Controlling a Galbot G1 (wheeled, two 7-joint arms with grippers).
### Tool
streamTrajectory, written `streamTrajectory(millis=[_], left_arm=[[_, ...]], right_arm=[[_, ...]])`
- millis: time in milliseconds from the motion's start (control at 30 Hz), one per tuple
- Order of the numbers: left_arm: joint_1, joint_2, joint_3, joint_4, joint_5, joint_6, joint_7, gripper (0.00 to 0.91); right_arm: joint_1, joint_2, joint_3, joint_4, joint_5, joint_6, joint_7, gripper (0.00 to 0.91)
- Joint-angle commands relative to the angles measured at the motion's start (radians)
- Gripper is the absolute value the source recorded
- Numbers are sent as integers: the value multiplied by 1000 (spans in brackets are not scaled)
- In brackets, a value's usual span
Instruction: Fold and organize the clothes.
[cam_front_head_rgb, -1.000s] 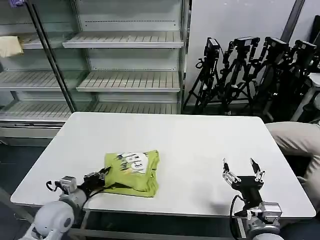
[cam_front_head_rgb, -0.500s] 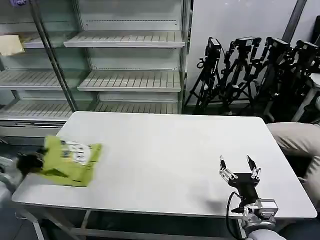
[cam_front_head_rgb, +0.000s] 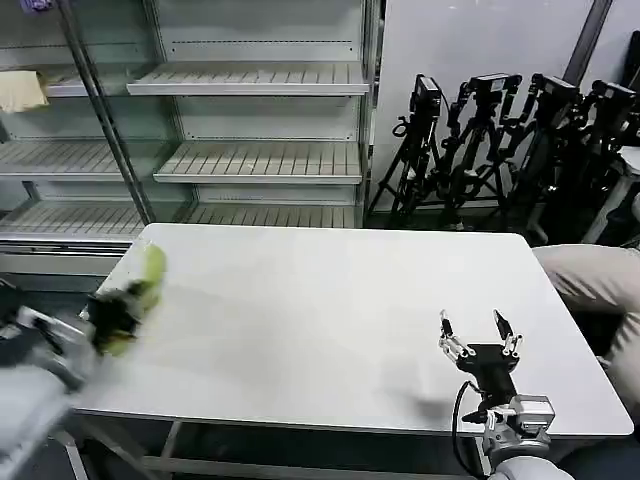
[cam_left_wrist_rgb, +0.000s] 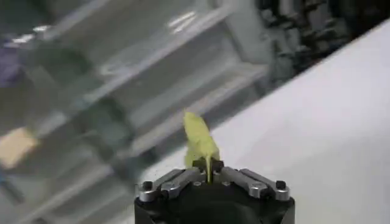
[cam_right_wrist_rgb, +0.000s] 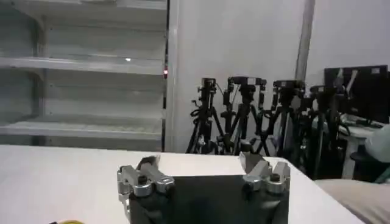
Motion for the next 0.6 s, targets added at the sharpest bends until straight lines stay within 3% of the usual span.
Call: streamTrajectory(millis=[33,200,300,367,433,600], left_arm=[[-1,-365,587,-270,252,36,-112,20],[-150,-436,595,-163,175,38,-174,20],[-274,-451,599,-87,1,41,-300,20],[-373,-465,606,-37,-285,41,-442,20],[-458,-489,618,4,-448,40,-592,20],[-577,-557,654,92,-593,38,-755,20]], right_arm=[[-5,4,4,10,-15,-3,3,907],[-12,-14,40,26,-9,-13,5,907],[-10,-29,68,32,-11,-21,-6,907],[1,-46,82,32,-28,-28,-42,907],[28,-66,88,14,-27,-37,-46,907],[94,-99,99,-18,14,-41,-63,907]])
